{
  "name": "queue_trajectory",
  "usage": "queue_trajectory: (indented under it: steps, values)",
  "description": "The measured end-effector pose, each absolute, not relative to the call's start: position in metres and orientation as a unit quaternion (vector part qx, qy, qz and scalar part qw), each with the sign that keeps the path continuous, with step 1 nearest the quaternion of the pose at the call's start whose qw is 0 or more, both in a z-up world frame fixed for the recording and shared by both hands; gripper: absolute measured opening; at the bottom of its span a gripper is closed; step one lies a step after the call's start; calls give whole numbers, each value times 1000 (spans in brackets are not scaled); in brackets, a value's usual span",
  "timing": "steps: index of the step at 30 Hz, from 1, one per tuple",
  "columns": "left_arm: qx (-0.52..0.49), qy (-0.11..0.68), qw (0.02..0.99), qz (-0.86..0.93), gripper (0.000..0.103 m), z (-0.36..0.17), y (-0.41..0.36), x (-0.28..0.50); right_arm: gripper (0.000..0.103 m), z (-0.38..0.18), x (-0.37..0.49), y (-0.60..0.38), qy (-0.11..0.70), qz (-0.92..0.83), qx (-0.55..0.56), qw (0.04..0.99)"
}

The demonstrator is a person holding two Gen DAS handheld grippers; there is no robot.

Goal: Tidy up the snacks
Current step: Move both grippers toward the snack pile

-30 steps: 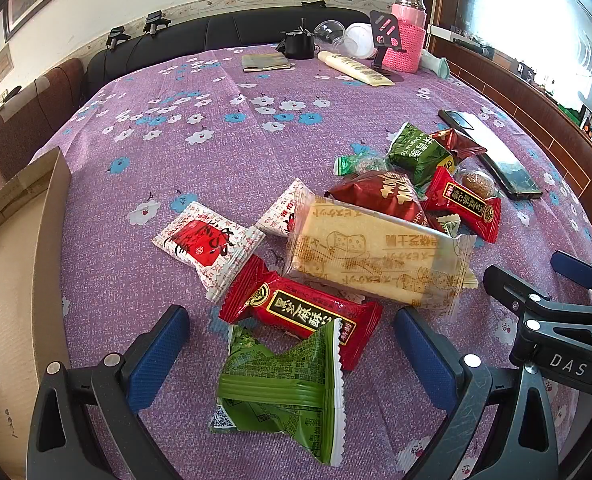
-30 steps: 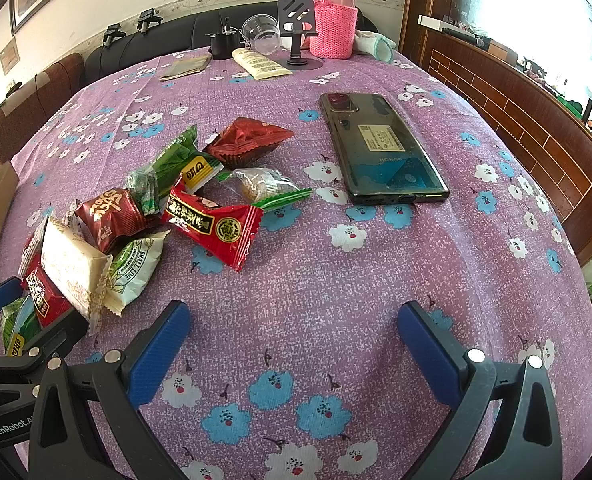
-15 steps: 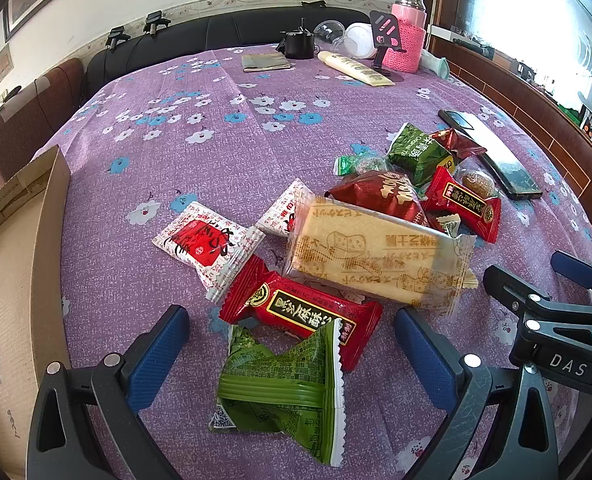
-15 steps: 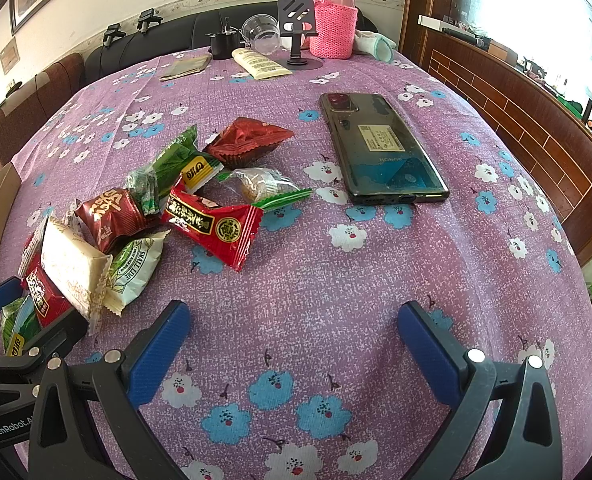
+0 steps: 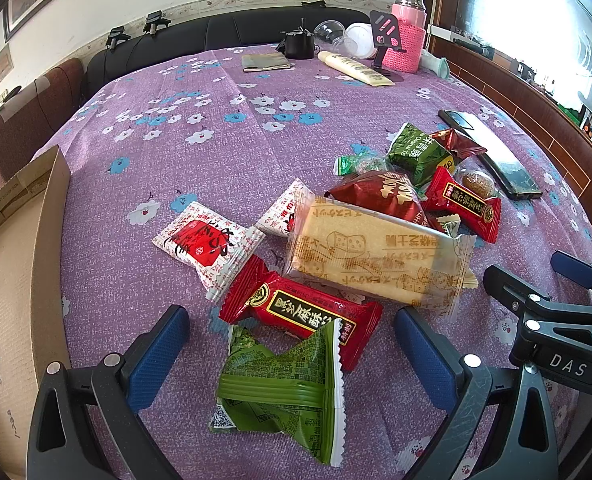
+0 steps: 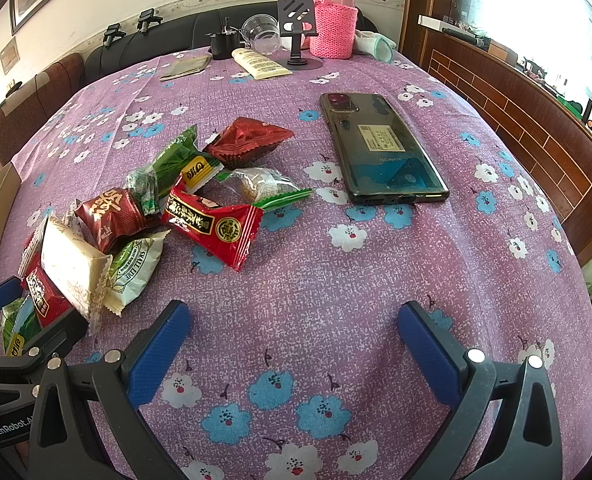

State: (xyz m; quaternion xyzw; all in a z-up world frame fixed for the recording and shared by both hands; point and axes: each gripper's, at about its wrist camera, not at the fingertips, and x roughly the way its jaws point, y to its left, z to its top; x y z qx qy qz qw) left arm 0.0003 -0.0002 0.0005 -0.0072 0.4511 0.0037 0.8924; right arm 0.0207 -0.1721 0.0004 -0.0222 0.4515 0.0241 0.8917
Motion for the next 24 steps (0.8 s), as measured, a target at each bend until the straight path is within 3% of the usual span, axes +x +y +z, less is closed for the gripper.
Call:
queue_trajectory:
  steps: [13,24]
  values:
    - [23,453,891,-16,103,2,-1,-2,103,0,21,-172,452,24,-22,892]
    - [77,369,926,33,100,25,-3,-21,103,1,20,-173,455,43,-31,889]
